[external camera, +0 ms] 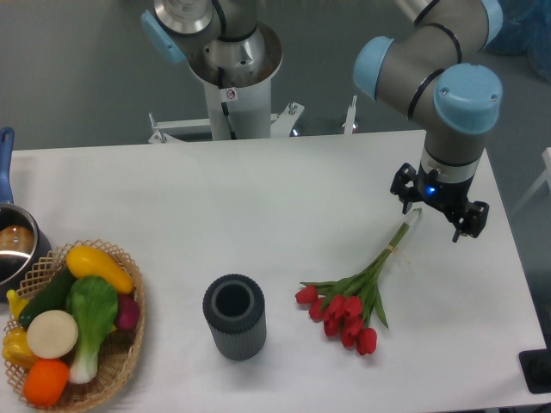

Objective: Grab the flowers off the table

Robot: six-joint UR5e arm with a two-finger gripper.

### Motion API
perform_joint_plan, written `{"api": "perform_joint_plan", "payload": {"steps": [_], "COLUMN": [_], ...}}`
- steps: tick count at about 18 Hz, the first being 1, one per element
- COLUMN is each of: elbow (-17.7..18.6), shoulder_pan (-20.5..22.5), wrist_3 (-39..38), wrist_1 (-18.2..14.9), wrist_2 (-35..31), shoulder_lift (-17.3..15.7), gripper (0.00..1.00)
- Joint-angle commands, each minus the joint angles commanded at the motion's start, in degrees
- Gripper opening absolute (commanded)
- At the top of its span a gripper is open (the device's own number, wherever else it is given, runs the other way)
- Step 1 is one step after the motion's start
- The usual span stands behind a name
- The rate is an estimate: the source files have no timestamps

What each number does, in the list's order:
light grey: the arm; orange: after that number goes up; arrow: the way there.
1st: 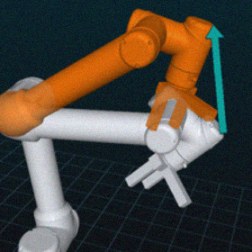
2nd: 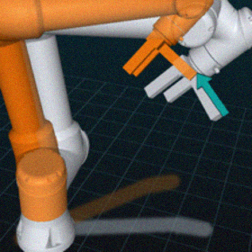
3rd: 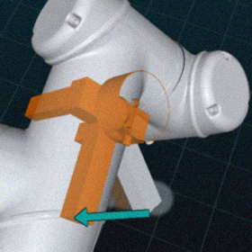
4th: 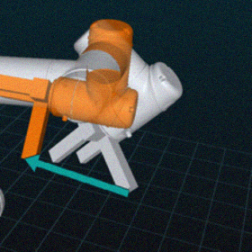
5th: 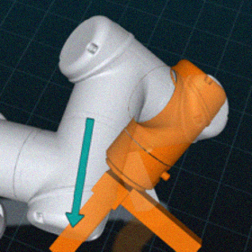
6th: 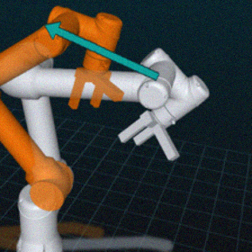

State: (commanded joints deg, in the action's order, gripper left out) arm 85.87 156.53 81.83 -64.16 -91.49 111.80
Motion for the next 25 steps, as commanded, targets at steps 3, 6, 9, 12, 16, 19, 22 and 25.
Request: {"api": "perform_joint_plan", "payload": {"steps": [3, 6, 9, 12, 16, 19, 22, 25], "elbow": [0.0, 1.13, 5.35, 7.47, 8.44, 8.44, 8.35, 8.17], "shoulder_pan": [-0.09, -0.35, -0.35, -0.18, -0.79, -1.76, -2.02, -3.86], "wrist_3": [-0.09, -0.7, -2.11, -2.28, -6.05, -6.06, -6.15, -6.41], "wrist_1": [0.0, 0.61, 6.92, 9.05, 9.23, 9.4, 9.4, 11.15], "wrist_2": [0.26, 0.79, 1.32, 3.07, 4.31, 4.04, 4.04, 3.96], "shoulder_lift": [0.09, 0.17, 0.0, 0.09, 0.35, 0.96, 2.37, 4.91], "gripper": [1.0, 1.0, 1.0, 1.0, 1.0, 1.0, 1.0, 1.0]}}
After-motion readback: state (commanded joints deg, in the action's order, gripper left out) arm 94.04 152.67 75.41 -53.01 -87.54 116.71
